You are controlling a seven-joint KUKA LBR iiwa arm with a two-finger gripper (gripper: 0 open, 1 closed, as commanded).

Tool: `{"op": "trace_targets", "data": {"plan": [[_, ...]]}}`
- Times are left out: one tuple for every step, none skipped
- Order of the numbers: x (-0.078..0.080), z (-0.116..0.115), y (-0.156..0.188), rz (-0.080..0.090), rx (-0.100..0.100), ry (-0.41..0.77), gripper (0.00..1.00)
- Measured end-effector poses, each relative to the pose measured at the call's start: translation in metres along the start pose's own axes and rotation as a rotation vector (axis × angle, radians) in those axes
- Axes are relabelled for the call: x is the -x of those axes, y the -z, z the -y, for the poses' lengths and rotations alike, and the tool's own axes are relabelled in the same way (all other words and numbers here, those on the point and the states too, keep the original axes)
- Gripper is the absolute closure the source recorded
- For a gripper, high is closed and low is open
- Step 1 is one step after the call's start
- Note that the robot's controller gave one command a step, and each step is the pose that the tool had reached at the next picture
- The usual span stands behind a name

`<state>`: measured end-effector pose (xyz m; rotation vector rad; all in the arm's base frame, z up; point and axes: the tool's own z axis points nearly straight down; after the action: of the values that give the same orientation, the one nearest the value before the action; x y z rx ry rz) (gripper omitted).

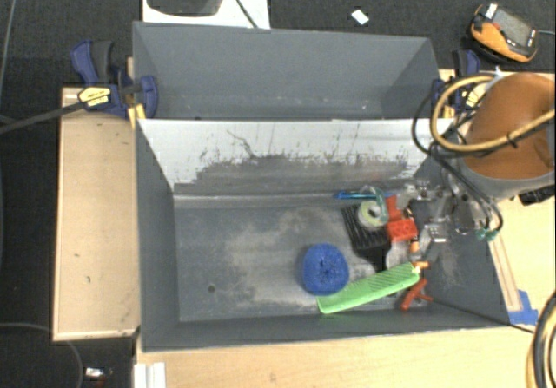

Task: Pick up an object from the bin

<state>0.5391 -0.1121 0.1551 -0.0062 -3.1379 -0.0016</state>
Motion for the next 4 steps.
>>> {"op": "trace_targets", "data": {"plan": [[0.002,0.000,0.003,0.007,-0.002,0.004,0.00],[-0.045,-0.064,-0.063,0.009,-0.002,0.145,0.00],[-0.036,-0.083,-0.036,0.015,-0.004,-0.026,0.00],[-0.059,-0.165,-0.056,0.008,0.002,0.012,0.00]]}}
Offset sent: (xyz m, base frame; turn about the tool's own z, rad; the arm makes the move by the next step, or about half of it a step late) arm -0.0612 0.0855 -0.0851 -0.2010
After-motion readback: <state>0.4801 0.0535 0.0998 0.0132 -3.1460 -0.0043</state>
